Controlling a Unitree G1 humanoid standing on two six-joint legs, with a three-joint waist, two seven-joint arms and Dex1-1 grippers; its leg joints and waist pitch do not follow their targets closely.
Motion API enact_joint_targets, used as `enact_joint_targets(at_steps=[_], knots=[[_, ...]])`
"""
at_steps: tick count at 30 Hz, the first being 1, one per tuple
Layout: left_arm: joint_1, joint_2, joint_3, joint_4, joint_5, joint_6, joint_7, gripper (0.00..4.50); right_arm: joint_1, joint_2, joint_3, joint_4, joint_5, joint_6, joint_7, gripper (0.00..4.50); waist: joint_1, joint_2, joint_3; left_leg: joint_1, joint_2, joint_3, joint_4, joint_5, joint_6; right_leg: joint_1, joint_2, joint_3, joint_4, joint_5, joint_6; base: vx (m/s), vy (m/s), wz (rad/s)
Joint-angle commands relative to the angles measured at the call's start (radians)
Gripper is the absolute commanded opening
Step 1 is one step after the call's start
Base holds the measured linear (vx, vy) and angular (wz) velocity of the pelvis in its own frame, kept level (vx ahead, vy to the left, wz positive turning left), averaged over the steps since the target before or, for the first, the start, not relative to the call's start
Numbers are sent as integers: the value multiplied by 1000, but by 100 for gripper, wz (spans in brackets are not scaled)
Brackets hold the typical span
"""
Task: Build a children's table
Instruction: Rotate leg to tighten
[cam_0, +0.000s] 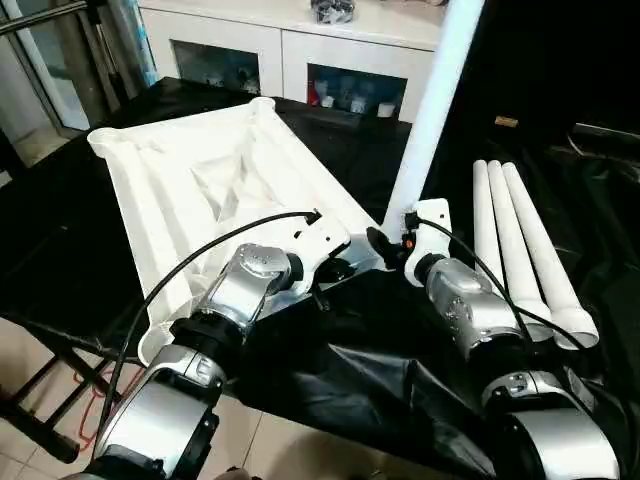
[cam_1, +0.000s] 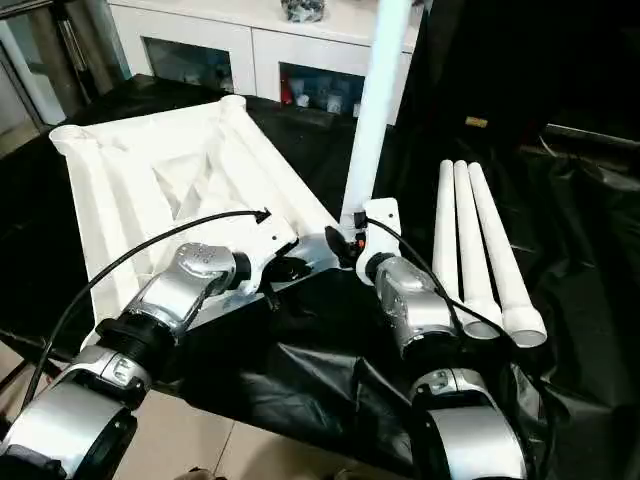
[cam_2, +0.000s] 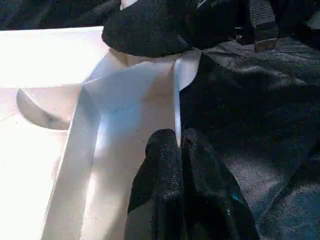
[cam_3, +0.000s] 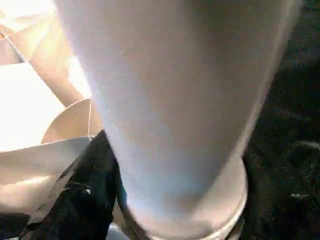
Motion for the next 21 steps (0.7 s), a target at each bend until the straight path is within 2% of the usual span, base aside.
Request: enact_joint_targets(at_steps=[1,4,5,10,11,13,18,20,21], knots=[[-8,-39,-28,-68,-43,-70,-81,0,33,31,82,2,-11,19,127,348,4,-1,-71,8,53,-20,-65,-165,59,57,-107,58,-86,-223,-202,0,0,0],[15,-9,-42,-95,-59,-94,-160,0,83,-12,134,-87,6,14,271,348,7,-2,-73,4,56,-20,-64,-134,87,61,-107,59,-78,-156,-208,0,0,0],[22,0,-44,-105,-67,-93,-184,0,102,-30,147,-121,16,20,315,348,9,-1,-72,7,57,-20,-64,-136,88,60,-108,59,-79,-157,-209,0,0,0],[49,42,-58,-148,-96,-101,-288,0,170,-114,194,-244,51,47,496,348,19,-1,-69,11,60,-20,-66,-165,84,57,-107,59,-85,-218,-201,0,0,0],[55,61,-62,-152,-99,-109,-320,0,202,-161,220,-305,61,65,586,348,17,0,-69,11,60,-20,-67,-167,84,56,-107,60,-86,-220,-201,0,0,0],[56,77,-64,-147,-98,-116,-343,0,226,-201,243,-349,65,85,656,348,26,0,-67,15,60,-17,-67,-183,83,53,-105,60,-90,-246,-194,0,0,0],[56,112,-58,-141,-85,-126,-389,0,257,-253,276,-407,60,122,749,348,29,-4,-67,12,59,-19,-68,-183,73,55,-107,57,-91,-278,-178,0,0,0],[56,116,-56,-141,-85,-125,-396,0,260,-258,280,-414,61,128,759,323,29,-2,-67,12,60,-19,-67,-182,72,53,-109,57,-92,-286,-177,0,0,0],[56,124,-57,-142,-86,-124,-403,0,265,-262,284,-427,66,140,768,313,29,-6,-68,11,59,-19,-67,-177,71,53,-107,57,-91,-283,-175,0,0,0]])
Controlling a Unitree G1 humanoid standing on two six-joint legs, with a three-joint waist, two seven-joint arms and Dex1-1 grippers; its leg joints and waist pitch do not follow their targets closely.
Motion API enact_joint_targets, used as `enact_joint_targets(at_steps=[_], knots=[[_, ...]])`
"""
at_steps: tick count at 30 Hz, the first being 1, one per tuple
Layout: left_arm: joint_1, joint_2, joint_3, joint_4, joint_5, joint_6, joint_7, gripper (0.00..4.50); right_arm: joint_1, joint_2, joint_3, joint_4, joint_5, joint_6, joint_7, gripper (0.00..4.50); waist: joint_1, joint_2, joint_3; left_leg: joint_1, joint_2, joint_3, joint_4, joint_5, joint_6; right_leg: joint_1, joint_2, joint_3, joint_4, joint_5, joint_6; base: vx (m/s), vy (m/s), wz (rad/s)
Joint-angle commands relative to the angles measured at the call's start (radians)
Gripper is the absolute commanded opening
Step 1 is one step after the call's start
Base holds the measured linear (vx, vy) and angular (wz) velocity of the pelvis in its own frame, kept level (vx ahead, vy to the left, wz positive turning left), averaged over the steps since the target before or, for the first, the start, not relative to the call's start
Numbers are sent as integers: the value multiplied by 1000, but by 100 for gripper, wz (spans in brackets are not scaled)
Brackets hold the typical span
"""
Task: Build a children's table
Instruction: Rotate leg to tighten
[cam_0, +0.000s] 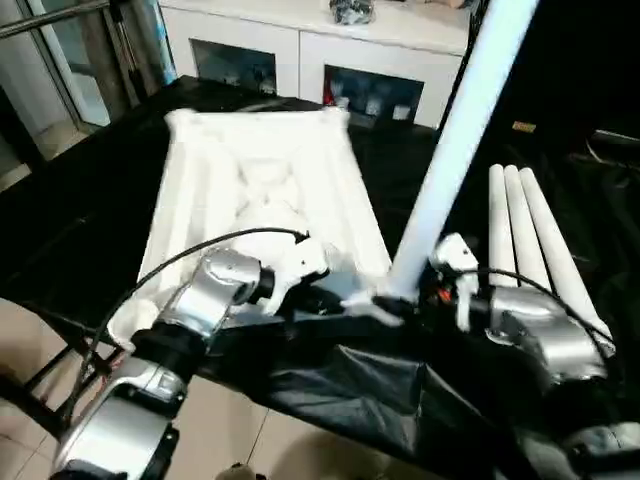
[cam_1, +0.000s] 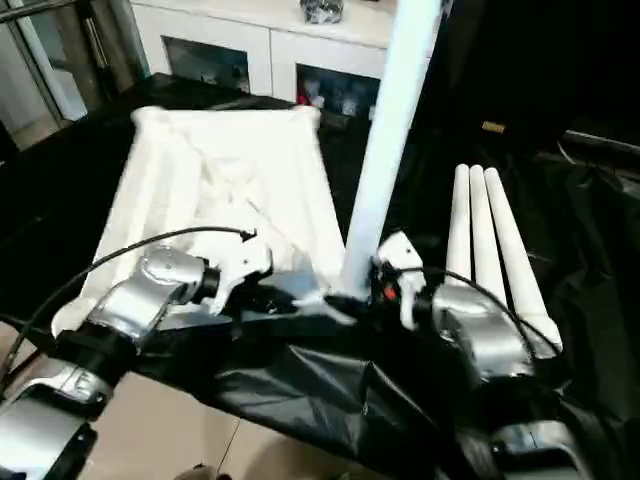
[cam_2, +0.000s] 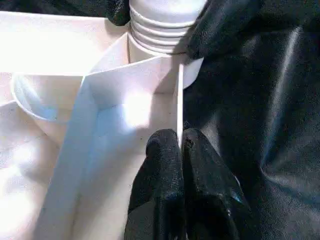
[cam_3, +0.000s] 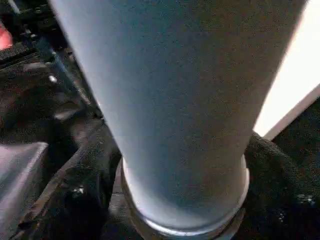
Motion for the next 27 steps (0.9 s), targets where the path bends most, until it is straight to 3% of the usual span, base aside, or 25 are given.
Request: enact_joint_targets(at_steps=[1,5,9,12,14,15,18,21,22,24,27], knots=[[-21,-26,-7,-41,-30,-21,5,0,27,28,104,-53,25,40,97,313,1,-5,-68,12,60,-22,-67,-173,69,51,-105,57,-89,-277,-179,0,0,0],[-19,-16,-3,-42,-31,-23,3,0,32,34,110,-73,36,67,100,283,6,-5,-70,11,60,-21,-65,-153,73,51,-106,58,-86,-246,-183,0,0,0],[-23,-39,16,-33,-31,-5,57,0,4,96,76,9,-8,46,-27,275,5,-7,-67,11,59,-22,-66,-168,62,49,-108,57,-90,-292,-175,0,0,0],[-40,-70,33,-9,-17,15,139,0,-53,164,28,145,-73,8,-248,274,-15,-6,-63,9,57,-27,-71,-200,28,46,-107,53,-94,-362,-165,0,0,0],[-49,-81,39,3,-11,24,172,0,-72,185,8,186,-79,2,-316,273,-28,-7,-63,11,54,-30,-72,-229,12,47,-108,52,-99,-405,-156,0,0,0],[-67,-106,49,26,0,43,239,0,-118,230,-43,272,-81,-1,-475,273,-31,-6,-64,13,55,-29,-70,-231,11,45,-110,53,-100,-409,-153,0,0,0],[-99,-154,75,58,13,104,366,0,-185,281,-117,385,-58,4,-654,272,-43,-6,-65,15,50,-30,-68,-235,9,42,-108,52,-102,-415,-158,0,0,0],[-135,-211,101,92,15,175,491,0,-228,319,-157,459,-46,-25,-727,272,-39,-5,-66,19,52,-25,-66,-226,17,38,-107,55,-100,-363,-173,0,0,0],[-140,-220,105,99,15,175,513,0,-232,323,-156,465,-48,-34,-721,307,-36,-8,-68,15,50,-24,-65,-210,27,45,-106,54,-97,-329,-179,0,0,0],[-143,-232,102,108,14,158,514,0,-243,335,-183,483,-27,-33,-732,328,-31,-8,-71,11,51,-22,-64,-181,49,47,-106,56,-90,-262,-190,0,0,0],[-139,-249,99,113,15,128,512,0,-256,340,-178,501,-46,-69,-757,351,-31,-9,-73,8,50,-20,-63,-150,71,49,-106,55,-84,-203,-206,0,0,0]])
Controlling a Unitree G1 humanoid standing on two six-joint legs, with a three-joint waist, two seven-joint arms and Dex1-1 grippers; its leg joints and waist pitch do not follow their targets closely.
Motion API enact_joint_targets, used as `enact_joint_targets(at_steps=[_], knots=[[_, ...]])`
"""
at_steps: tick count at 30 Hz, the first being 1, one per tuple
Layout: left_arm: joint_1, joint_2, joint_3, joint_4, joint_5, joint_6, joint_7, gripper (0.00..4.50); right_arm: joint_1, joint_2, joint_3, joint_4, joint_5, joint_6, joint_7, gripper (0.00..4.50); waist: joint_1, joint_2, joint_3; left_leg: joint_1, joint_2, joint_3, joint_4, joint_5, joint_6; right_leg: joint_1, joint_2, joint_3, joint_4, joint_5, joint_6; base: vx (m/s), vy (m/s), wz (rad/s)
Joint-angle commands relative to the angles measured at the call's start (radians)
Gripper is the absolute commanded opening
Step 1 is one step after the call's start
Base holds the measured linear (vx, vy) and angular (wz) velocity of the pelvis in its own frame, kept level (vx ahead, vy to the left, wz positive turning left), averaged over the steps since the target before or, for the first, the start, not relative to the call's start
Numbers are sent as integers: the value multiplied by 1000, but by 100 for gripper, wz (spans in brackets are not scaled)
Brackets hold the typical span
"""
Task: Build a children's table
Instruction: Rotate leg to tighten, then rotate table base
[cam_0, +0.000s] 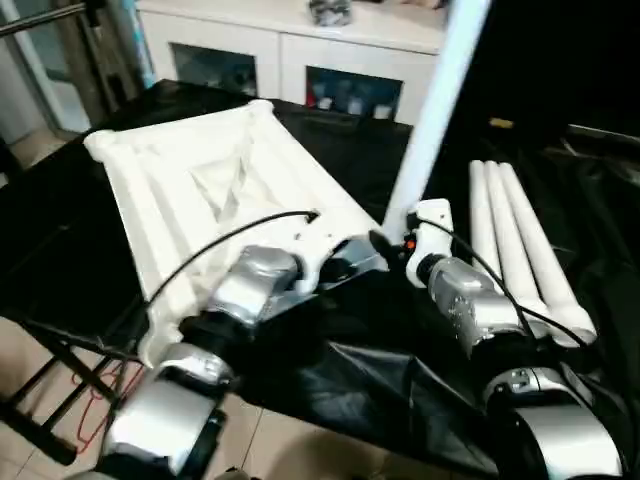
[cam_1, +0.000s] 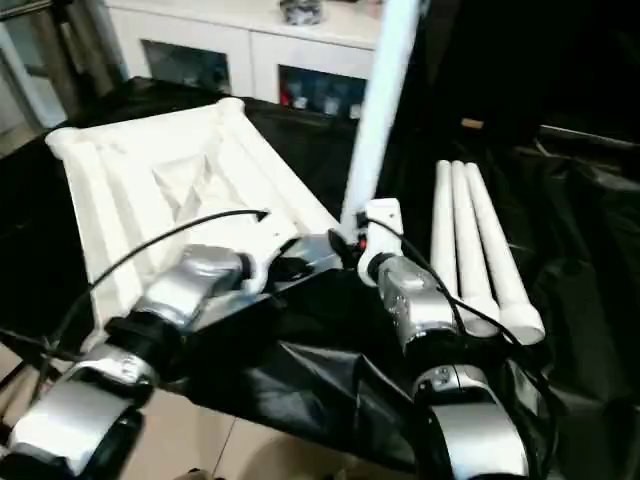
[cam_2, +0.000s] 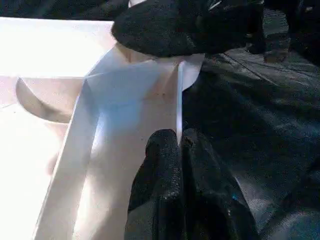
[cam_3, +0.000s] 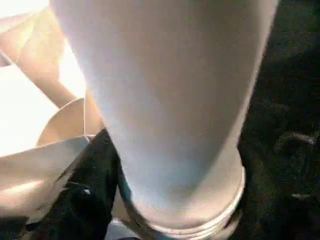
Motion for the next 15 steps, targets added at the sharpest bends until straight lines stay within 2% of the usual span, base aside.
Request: enact_joint_targets(at_steps=[1,5,7,9,10,11,12,13,14,15], knots=[[-39,-45,11,-16,-23,-60,11,0,21,37,30,70,-20,13,-7,363,4,0,-72,9,55,-20,-64,-148,71,52,-100,58,-85,-198,-209,0,0,0],[-43,-54,0,0,-22,-97,17,0,29,21,23,34,-20,-39,21,363,4,-2,-71,7,54,-21,-65,-162,72,54,-99,56,-89,-226,-204,0,0,0],[-47,-58,-1,9,-24,-117,12,0,47,6,18,-4,-16,-37,40,363,9,-1,-70,13,56,-19,-65,-173,72,50,-98,57,-91,-233,-199,0,0,0],[-55,-66,2,24,-27,-133,19,0,84,-23,18,-70,-13,-36,63,363,15,-3,-72,10,58,-20,-66,-151,80,54,-97,57,-85,-199,-199,0,0,0],[-63,-73,11,39,-29,-139,40,0,111,-43,17,-115,-11,-29,70,363,18,-3,-73,12,58,-19,-65,-147,82,52,-98,58,-84,-188,-200,0,0,0],[-68,-77,18,49,-30,-142,55,28,129,-56,16,-145,-9,-23,74,370,24,4,-72,14,58,-17,-64,-141,87,52,-96,59,-84,-169,-198,0,0,0],[-78,-85,36,66,-42,-142,71,45,175,-85,0,-231,8,1,84,373,26,1,-73,12,58,-18,-65,-137,91,56,-96,60,-83,-146,-202,0,0,0],[-78,-85,36,66,-42,-142,71,45,175,-85,0,-231,8,1,84,373,28,2,-74,9,57,-19,-65,-124,95,60,-95,60,-79,-128,-200,0,0,0],[-81,-87,39,75,-44,-144,69,59,203,-101,-7,-281,20,15,97,373,27,5,-75,5,58,-21,-64,-114,103,62,-100,58,-76,-109,-213,0,0,0],[-86,-86,39,87,-40,-156,75,66,235,-118,-10,-336,32,30,119,373,28,4,-76,7,58,-20,-63,-119,107,60,-100,58,-80,-108,-213,0,0,0]])
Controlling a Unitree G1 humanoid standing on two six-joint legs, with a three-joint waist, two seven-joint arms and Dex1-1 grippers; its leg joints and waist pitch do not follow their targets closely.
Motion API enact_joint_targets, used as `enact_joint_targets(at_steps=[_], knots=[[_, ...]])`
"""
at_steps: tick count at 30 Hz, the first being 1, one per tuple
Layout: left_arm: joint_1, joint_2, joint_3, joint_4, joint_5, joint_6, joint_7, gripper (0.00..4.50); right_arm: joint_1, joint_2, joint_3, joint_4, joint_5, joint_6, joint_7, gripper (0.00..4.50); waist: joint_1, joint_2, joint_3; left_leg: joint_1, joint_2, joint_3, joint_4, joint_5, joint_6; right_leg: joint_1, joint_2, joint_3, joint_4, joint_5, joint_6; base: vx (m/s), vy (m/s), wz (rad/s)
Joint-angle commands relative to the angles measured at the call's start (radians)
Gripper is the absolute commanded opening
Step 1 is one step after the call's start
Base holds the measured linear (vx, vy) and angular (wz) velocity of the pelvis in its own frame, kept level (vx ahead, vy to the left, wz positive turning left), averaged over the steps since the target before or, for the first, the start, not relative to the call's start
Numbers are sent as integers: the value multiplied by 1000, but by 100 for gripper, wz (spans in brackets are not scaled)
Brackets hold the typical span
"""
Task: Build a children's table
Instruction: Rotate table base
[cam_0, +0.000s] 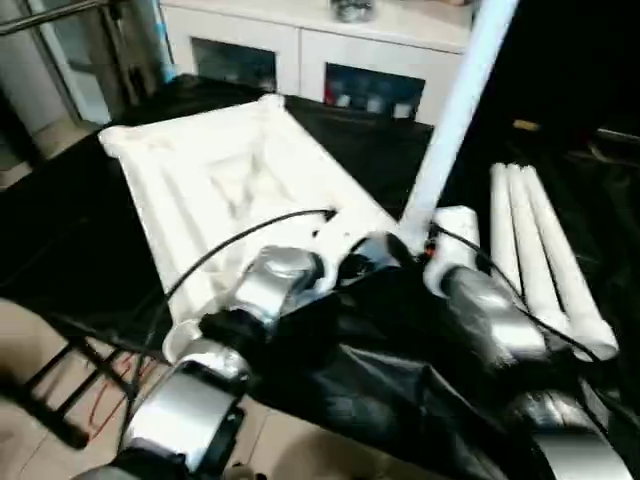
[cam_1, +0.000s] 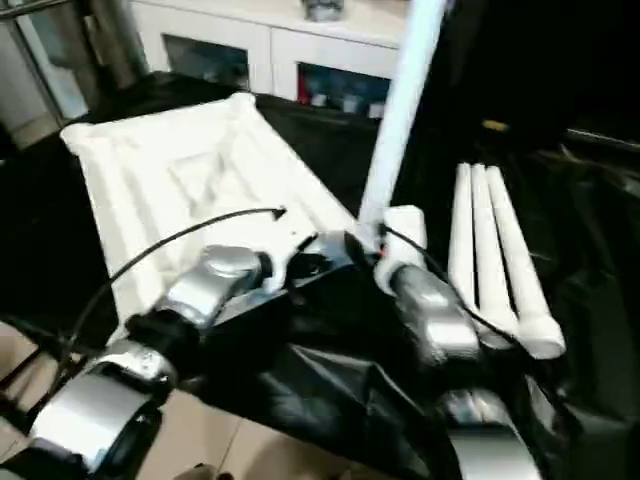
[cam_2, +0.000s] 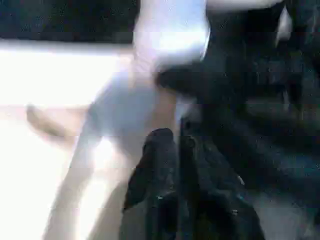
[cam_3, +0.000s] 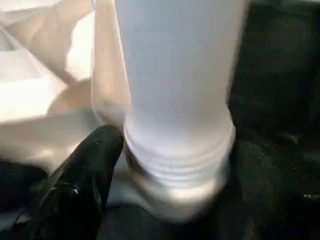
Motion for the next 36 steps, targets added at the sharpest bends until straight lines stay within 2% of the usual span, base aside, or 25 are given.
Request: enact_joint_targets(at_steps=[1,3,4,6,7,8,11,13,15,16,17,18,20,21,22,23,24,25,26,27,28,32,34,35,36], knots=[[-32,-4,13,5,-6,-35,20,76,34,-24,-9,-87,24,32,39,373,1,0,-77,10,57,-25,-63,-129,104,64,-96,56,-80,-117,-214,0,0,0],[-36,-4,21,15,-5,-50,42,94,74,-47,0,-155,34,54,79,373,-1,-3,-75,10,54,-25,-62,-146,106,65,-97,55,-86,-154,-201,0,0,0],[-39,-2,24,21,-4,-55,49,102,94,-57,5,-190,40,67,98,373,-4,-8,-73,6,51,-25,-62,-151,106,68,-94,53,-89,-186,-188,0,0,0],[-40,1,24,24,-1,-62,56,110,109,-65,8,-218,48,81,113,373,-5,-7,-72,6,50,-25,-61,-153,107,66,-94,52,-94,-227,-169,0,0,0],[-45,12,34,25,4,-84,87,117,139,-78,28,-280,67,125,151,373,-6,-8,-74,7,50,-25,-61,-153,104,64,-93,52,-93,-233,-166,0,0,0],[-45,15,37,23,4,-87,94,117,144,-81,34,-291,69,134,160,373,-5,-9,-72,6,48,-25,-60,-156,109,65,-90,52,-96,-244,-156,0,0,0],[-37,76,66,-62,10,-73,147,117,173,-90,114,-360,57,209,209,373,-11,-6,-72,5,52,-29,-62,-158,105,62,-90,50,-94,-250,-157,0,0,0],[-14,128,71,-146,25,-42,144,117,168,-85,143,-360,32,232,202,373,-19,-2,-75,5,59,-33,-65,-149,97,59,-93,50,-85,-211,-181,0,0,0],[21,187,68,-243,49,10,112,117,158,-77,154,-349,16,249,187,373,-22,2,-74,8,63,-32,-65,-150,82,56,-95,53,-81,-200,-199,0,0,0],[60,246,69,-351,67,80,71,117,150,-69,164,-343,6,263,177,373,-20,6,-74,12,67,-33,-66,-146,70,55,-96,54,-77,-188,-208,0,0,0],[72,264,70,-384,72,105,59,117,147,-67,167,-341,3,266,175,373,-23,3,-73,9,70,-33,-69,-137,66,56,-97,55,-73,-177,-215,0,0,0],[99,304,74,-460,85,162,34,117,141,-63,174,-336,-1,273,174,373,-25,10,-72,12,69,-30,-68,-137,57,51,-93,56,-71,-168,-217,0,0,0],[148,376,96,-595,93,280,-5,117,133,-56,189,-333,-4,295,180,373,-24,8,-70,12,66,-29,-68,-140,52,51,-94,57,-72,-172,-219,0,0,0],[165,405,100,-642,96,325,-12,117,131,-54,196,-336,-4,304,178,373,-25,2,-69,13,67,-27,-69,-136,45,50,-92,58,-71,-167,-221,0,0,0],[196,457,116,-704,103,393,-18,117,120,-48,204,-316,-8,309,170,373,-23,1,-66,17,68,-26,-71,-155,35,46,-92,58,-71,-195,-218,0,0,0],[216,491,126,-741,109,435,-21,117,111,-44,209,-301,-10,312,163,373,-22,-1,-65,15,67,-29,-72,-162,32,47,-96,58,-71,-216,-216,0,0,0],[240,541,133,-760,145,455,-18,117,99,-38,213,-276,-16,313,154,373,-22,6,-61,16,65,-28,-74,-179,21,43,-93,59,-77,-253,-204,0,0,0],[246,555,134,-761,159,459,-16,117,96,-36,214,-268,-18,312,152,373,-23,7,-60,18,66,-29,-75,-191,14,41,-93,60,-78,-266,-197,0,0,0],[258,581,135,-765,184,473,-10,117,88,-32,215,-252,-24,308,147,373,-22,-1,-59,19,64,-30,-76,-199,10,40,-93,60,-79,-294,-184,0,0,0],[287,622,145,-781,202,510,-8,117,67,-19,210,-217,-32,301,132,373,-23,3,-59,22,63,-28,-75,-204,3,37,-93,62,-81,-299,-177,0,0,0],[300,631,149,-789,201,531,-8,117,57,-13,208,-200,-36,296,126,373,-22,1,-60,19,63,-30,-77,-198,-3,40,-93,62,-78,-294,-173,0,0,0],[345,653,126,-807,194,572,-38,91,29,0,203,-155,-45,284,108,373,-15,8,-63,21,63,-28,-76,-173,-5,38,-93,65,-72,-223,-188,0,0,0],[377,664,99,-835,176,602,-55,71,11,7,200,-126,-49,275,94,373,-11,6,-65,18,63,-29,-77,-157,-6,42,-94,65,-65,-178,-199,0,0,0],[379,663,98,-837,174,605,-56,71,10,7,199,-124,-49,273,93,373,-11,5,-65,18,62,-28,-77,-161,-5,42,-93,64,-66,-180,-201,0,0,0],[408,662,72,-852,151,623,-81,58,-9,16,193,-88,-49,257,77,373,-10,10,-64,20,60,-28,-76,-177,-9,41,-94,65,-67,-193,-201,0,0,0]])
